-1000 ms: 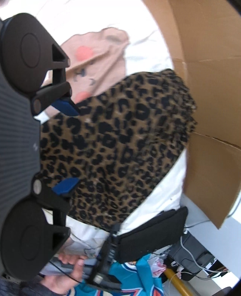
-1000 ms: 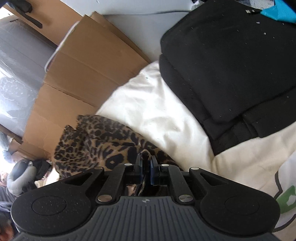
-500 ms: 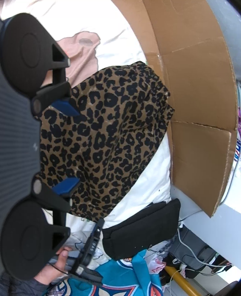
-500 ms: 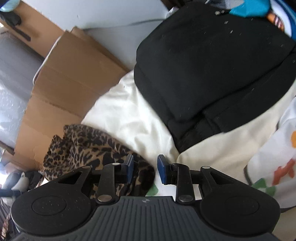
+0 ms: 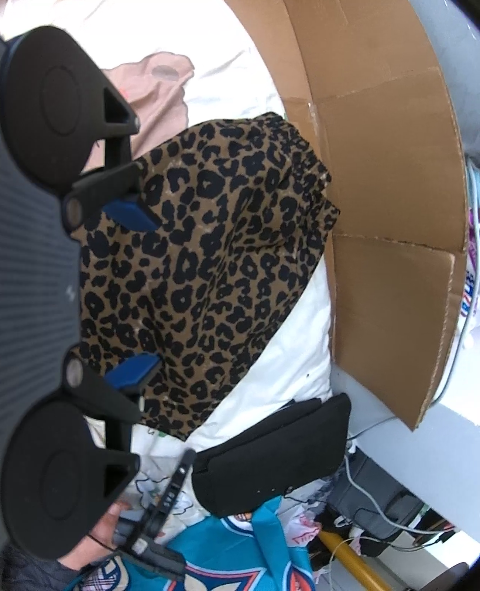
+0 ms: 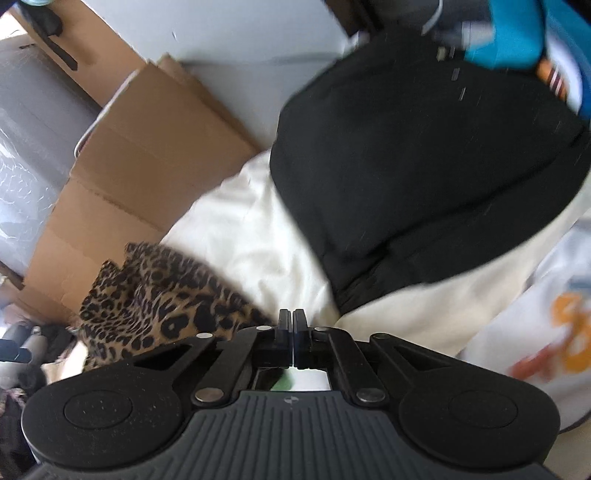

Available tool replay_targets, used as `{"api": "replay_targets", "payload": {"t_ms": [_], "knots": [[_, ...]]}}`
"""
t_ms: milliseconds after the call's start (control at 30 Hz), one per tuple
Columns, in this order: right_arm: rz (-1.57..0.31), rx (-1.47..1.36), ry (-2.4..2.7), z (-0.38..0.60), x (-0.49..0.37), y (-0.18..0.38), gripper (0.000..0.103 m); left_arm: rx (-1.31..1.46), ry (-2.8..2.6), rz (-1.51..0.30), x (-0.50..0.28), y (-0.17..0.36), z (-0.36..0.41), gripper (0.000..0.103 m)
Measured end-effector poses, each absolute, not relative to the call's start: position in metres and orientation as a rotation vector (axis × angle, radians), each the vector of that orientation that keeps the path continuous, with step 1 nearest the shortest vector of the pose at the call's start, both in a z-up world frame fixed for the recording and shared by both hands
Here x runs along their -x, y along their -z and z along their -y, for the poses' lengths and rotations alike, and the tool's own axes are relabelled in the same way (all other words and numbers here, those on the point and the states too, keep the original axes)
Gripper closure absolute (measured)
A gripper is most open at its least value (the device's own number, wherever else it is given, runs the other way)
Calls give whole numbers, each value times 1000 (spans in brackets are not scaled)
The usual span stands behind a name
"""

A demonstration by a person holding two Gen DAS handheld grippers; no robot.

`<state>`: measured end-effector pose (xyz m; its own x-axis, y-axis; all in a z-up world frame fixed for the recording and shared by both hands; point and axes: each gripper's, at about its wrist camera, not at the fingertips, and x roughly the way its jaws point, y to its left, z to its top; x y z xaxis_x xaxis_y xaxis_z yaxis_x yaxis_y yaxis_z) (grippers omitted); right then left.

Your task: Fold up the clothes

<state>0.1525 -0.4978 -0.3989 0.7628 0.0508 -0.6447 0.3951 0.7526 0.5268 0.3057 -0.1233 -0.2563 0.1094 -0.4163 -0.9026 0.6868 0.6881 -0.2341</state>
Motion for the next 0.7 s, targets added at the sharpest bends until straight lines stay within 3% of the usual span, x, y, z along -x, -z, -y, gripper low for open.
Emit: {"api": "replay_targets", "payload": {"t_ms": [233, 500, 700], "knots": [[-649, -746, 123, 499, -155, 391, 100, -272, 824, -1213, -308, 262, 130, 27], [-717, -711, 54, 479, -178, 402, 68, -261, 802, -1205, -325, 263, 132, 27], [-751, -718, 42, 476, -184, 410, 67, -230, 773, -1211, -342, 272, 134, 27]]}}
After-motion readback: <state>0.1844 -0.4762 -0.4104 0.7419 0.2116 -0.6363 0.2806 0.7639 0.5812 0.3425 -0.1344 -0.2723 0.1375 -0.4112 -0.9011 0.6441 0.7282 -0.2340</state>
